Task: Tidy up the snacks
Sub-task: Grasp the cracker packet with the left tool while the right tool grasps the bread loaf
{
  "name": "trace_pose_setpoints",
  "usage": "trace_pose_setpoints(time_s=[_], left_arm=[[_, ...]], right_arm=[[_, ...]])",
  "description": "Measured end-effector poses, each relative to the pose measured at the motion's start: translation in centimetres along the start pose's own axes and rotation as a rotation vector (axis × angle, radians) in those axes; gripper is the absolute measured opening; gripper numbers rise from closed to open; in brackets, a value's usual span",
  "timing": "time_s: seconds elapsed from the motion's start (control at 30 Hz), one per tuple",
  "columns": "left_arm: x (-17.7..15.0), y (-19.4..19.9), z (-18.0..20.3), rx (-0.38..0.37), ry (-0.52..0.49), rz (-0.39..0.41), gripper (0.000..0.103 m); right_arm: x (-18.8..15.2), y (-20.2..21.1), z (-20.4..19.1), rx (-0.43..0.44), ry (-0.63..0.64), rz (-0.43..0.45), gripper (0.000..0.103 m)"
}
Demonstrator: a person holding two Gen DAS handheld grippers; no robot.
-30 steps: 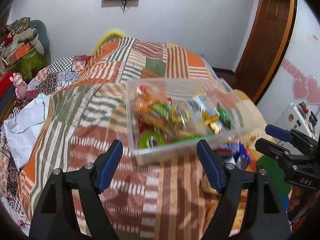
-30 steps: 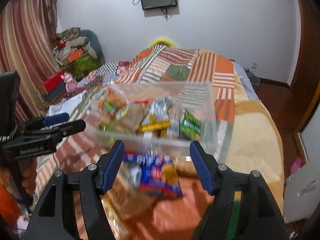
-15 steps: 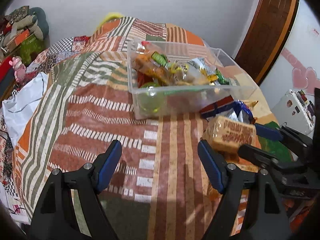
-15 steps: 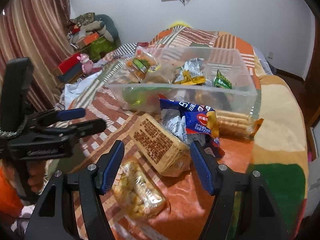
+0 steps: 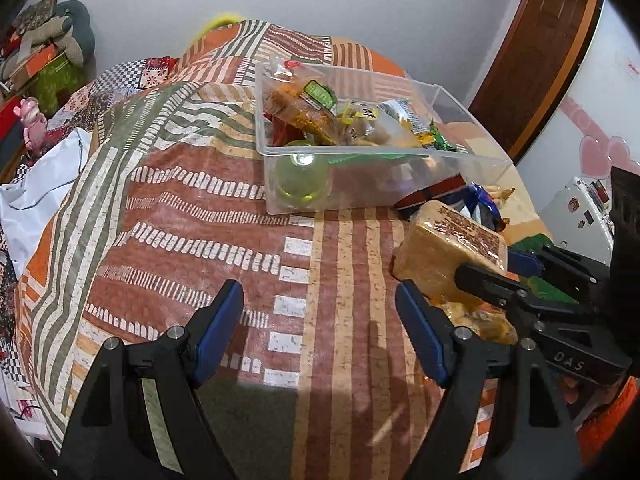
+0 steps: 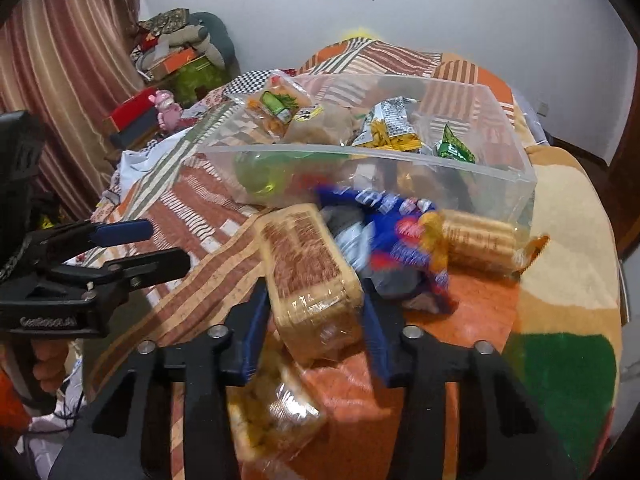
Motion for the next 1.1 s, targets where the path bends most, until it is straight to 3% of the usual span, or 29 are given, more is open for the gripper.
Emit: trace_pose_setpoints(time_s=[0.33,0.6,0.87,1.1], left_arm=[[-0.9,0.7,3.7,-0.068,-0.054,-0.024,0.08],[-2.8,0.3,8.0,-0.127,-0.117,-0.073,0.087],[-4.4,-1.2,10.7,-0.137,-0.193,-0.126,0.089],[-4.7,-3.0,9.8,-0.127,-0.149,-0.125,0.089]], right_arm=[[-1.5,5.0,1.5,-0.021,-0.068,0.079,0.034],[-4.1,6.9,4.0,-0.06,-0.146,0.07,0.034],[-5.7,6.1,3.5,-0.05,-0.143,0.008,0.036],[-5.5,4.9,3.9,-0.042,-0.149,-0.013,0.036]])
Point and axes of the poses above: each gripper's, at about its wrist camera, not at the fingertips, and y roughly against the way its jaws point, z to its right, x to its top, the point moved 9 cm from there along -y, roughly the way its jaws point, and after that the axes turned 1 degree about -y, right-handed, at the moved point
